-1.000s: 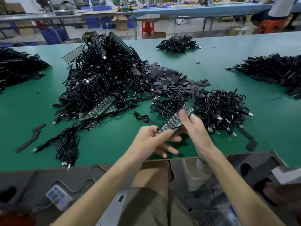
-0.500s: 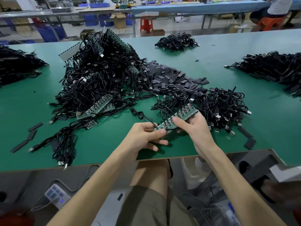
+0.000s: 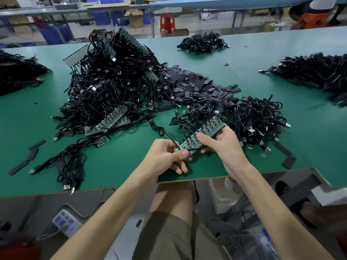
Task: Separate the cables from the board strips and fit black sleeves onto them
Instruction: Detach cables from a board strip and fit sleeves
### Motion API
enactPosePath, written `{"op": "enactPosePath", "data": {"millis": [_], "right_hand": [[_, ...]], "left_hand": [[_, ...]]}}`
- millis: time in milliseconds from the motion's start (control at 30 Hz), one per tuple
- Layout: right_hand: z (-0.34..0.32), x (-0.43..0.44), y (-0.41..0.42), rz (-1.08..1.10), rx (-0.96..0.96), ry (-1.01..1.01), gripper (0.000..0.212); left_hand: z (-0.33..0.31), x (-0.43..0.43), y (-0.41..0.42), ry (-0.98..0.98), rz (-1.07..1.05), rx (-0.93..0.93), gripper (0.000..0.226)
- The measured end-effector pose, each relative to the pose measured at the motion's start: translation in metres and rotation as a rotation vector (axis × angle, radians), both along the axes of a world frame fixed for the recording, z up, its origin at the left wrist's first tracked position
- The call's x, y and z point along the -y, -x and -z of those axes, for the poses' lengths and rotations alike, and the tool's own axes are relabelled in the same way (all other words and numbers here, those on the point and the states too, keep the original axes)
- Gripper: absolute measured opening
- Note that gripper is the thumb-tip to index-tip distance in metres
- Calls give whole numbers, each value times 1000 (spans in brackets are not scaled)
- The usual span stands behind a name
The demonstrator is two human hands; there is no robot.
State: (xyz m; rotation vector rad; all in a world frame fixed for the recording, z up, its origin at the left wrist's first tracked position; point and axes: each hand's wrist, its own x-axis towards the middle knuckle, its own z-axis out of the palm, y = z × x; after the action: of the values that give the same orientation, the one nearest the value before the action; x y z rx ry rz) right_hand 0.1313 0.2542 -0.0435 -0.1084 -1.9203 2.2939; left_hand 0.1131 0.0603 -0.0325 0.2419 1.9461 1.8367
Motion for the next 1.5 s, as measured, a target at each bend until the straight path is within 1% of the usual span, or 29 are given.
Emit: {"op": "enactPosePath", "data": {"millis": [67,167,233,300,367,467,600,633,767,833,933,1000,1067,1133,1200,1233,1267,1333,1400,1467,1500], "right_hand": [[-1,0,-1,-10,4,15,41],[-2,-1,-2,-53,-3,34,31],[-3,-1,-2,-41,-9,55,33],[-2,-2,-2,-26,-12,62,41],[-1,-2,-2,-25,-13,61,43],[0,-1,-2,-18,-9,54,43],[-1,2,-3,-3,-9,24,46],[0,3,-3,2,-7,10,46],[3,4,0,11,-4,-34,44],[5,3,2,9,1,-42,37],[9,1,4,33,9,-46,26],[12,1,5,56,16,-131,31],[13,4,5,68,7,-292,43],[13,8,5,63,-3,-425,59],[12,11,4,52,-8,-490,75],[10,12,2,48,-10,-506,80],[8,12,1,47,-14,-514,81],[7,12,1,50,-11,-525,76],[5,13,1,50,-14,-531,70],[6,14,1,39,-44,-535,68],[6,14,0,30,-48,-527,69]], "left_hand": [[1,-1,0,-4,-6,-14,18],[2,-3,-2,-20,14,-51,13],[3,-5,-3,-17,3,-64,13],[3,-6,-3,-9,-15,-60,19],[2,-5,-4,-3,-9,-56,21],[1,-3,-4,5,13,-48,15],[0,2,-4,8,11,-41,18],[0,4,-4,4,3,-42,19],[-2,12,-4,-2,-17,-56,35],[-4,16,-6,-13,5,-62,33],[-9,22,-10,-57,87,-80,21],[-14,26,-14,-98,172,-86,17],[-21,28,-16,-126,248,-87,18],[-28,29,-17,-114,313,-104,20],[-35,30,-16,-72,412,-134,21],[-38,30,-16,-53,464,-148,23],[-40,30,-16,-45,501,-154,26],[-44,31,-16,-67,545,-153,28],[-48,33,-16,-127,604,-162,17],[-53,37,-16,-240,682,-157,4],[-54,39,-15,-326,720,-134,6]]}}
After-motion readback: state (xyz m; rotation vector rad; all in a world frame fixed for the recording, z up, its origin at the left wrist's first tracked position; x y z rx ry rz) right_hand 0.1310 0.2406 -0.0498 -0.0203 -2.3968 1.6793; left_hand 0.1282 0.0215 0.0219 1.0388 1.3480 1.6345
